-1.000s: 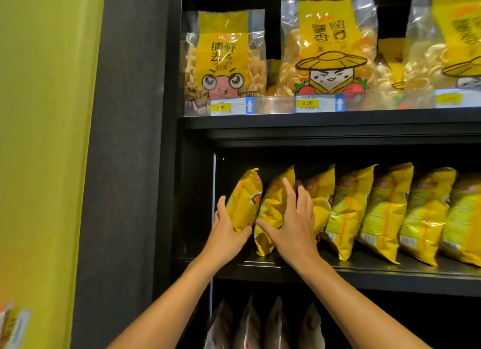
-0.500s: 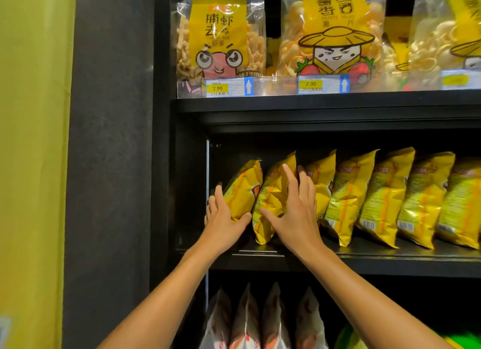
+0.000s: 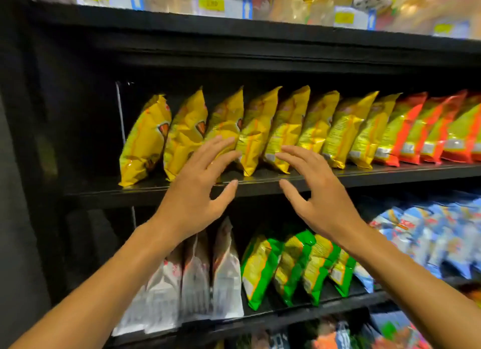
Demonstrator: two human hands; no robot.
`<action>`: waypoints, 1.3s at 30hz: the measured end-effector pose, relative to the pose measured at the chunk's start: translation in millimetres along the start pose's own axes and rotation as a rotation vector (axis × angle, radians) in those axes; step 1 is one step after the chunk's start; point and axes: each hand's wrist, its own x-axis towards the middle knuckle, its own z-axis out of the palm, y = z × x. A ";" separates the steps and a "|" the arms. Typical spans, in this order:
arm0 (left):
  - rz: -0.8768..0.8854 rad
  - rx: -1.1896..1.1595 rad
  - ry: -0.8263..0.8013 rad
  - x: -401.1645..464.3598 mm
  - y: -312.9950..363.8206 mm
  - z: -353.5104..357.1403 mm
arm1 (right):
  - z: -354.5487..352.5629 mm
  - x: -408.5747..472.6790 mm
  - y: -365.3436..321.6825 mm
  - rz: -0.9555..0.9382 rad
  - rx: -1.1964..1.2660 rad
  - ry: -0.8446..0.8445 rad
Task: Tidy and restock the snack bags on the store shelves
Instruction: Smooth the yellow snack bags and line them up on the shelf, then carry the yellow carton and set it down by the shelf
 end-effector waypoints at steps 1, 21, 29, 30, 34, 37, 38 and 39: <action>0.024 -0.008 -0.053 -0.4 16.5 15.3 | -15.1 -20.8 13.5 -0.004 -0.037 -0.029; 0.406 -0.246 -0.780 6.8 442.0 419.8 | -363.6 -457.4 252.8 0.757 -0.391 -0.573; 0.436 -0.373 -0.862 46.8 550.1 537.9 | -465.1 -528.3 318.0 1.025 -0.550 -0.578; 0.434 -0.398 -0.868 55.0 562.5 554.2 | -477.1 -534.1 329.7 1.046 -0.572 -0.586; 0.428 -0.457 -0.893 90.1 612.7 625.3 | -519.6 -552.7 374.4 1.144 -0.657 -0.591; 0.463 -0.466 -0.945 118.8 650.1 678.1 | -548.3 -568.1 405.4 1.259 -0.683 -0.588; 0.485 -0.466 -0.950 128.9 663.8 693.0 | -559.0 -574.3 416.0 1.289 -0.698 -0.590; 0.510 -0.473 -0.945 139.3 677.7 707.2 | -569.7 -580.7 426.3 1.312 -0.719 -0.585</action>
